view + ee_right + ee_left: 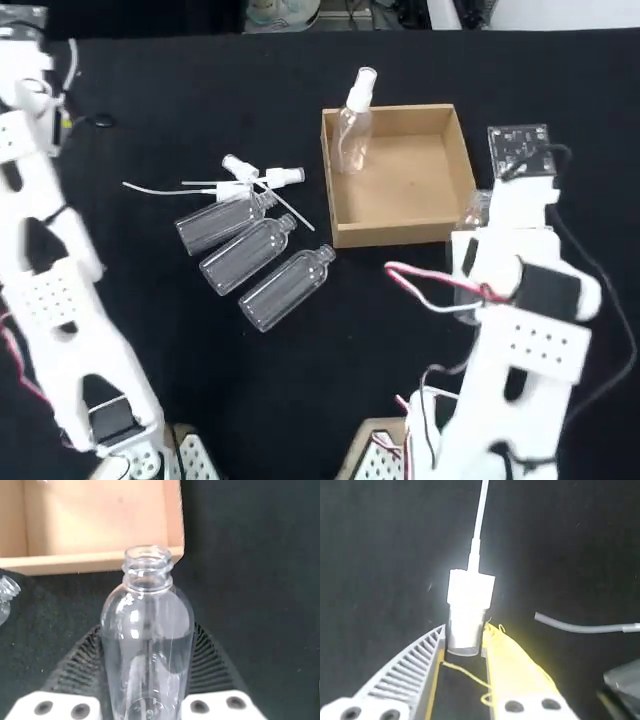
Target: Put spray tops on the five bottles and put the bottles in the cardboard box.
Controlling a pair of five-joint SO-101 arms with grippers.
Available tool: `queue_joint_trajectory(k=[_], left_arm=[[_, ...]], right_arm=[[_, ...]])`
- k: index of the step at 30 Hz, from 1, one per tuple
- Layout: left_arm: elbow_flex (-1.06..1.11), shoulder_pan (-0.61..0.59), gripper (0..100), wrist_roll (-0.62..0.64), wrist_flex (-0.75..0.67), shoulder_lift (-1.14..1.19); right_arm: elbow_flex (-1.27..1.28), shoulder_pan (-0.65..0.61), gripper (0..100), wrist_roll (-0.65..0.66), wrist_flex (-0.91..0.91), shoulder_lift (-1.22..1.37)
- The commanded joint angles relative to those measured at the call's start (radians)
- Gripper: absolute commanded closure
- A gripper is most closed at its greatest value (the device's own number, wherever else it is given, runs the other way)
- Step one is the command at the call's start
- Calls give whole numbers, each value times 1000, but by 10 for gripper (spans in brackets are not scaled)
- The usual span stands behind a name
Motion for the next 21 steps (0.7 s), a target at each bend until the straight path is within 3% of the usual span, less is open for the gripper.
queue_joint_trajectory(k=[1,8,16,21], left_arm=[[423,-31,943,11,5,-417],[1155,-59,943,12,-46,-902],[1979,-277,943,-29,-450,-1390],[2408,-320,938,-54,-643,-1669]], right_arm=[[18,-32,987,-2,8,-81],[54,-124,987,-8,23,-77],[59,-181,987,-8,57,-81],[59,-226,987,-55,57,-77]])
